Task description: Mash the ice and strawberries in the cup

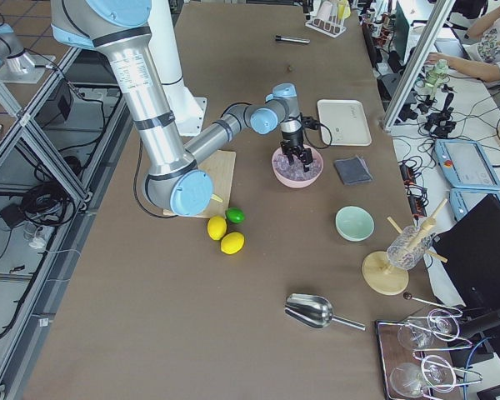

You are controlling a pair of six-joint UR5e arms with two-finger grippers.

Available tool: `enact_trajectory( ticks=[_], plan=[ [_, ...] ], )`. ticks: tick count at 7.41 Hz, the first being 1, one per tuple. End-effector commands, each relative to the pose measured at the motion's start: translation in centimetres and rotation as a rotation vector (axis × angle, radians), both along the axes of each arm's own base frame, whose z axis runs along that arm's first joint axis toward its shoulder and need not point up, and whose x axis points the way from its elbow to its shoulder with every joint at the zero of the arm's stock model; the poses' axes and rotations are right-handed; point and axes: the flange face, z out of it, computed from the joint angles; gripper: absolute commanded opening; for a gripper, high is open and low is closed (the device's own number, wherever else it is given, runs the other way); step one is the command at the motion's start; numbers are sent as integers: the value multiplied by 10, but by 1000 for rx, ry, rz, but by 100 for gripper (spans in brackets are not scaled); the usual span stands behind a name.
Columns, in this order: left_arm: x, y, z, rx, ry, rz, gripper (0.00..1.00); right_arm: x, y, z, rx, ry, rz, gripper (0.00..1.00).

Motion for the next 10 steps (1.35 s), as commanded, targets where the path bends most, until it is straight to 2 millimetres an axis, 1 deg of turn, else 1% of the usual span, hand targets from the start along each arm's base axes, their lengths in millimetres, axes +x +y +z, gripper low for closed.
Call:
enact_trajectory(
  ticks=[1, 3, 6, 8, 9, 10],
  plan=[
    [1, -3, 9, 9, 2, 0, 97, 2, -2, 2, 4, 8, -3, 79],
    [1, -5, 9, 8, 3, -1, 97, 0, 0, 6, 0, 13, -4, 72],
    [1, -5, 9, 9, 2, 0, 97, 0, 0, 8, 4, 21, 0, 67],
    [1, -4, 4, 17, 7, -1, 97, 2, 0, 3, 15, 9, 3, 65],
    [1, -4, 4, 16, 7, -1, 97, 2, -1, 8, 25, -3, 5, 51],
    [1, -4, 6, 14, 6, 0, 97, 3, 1, 10, 30, -11, 2, 50]
  ],
)
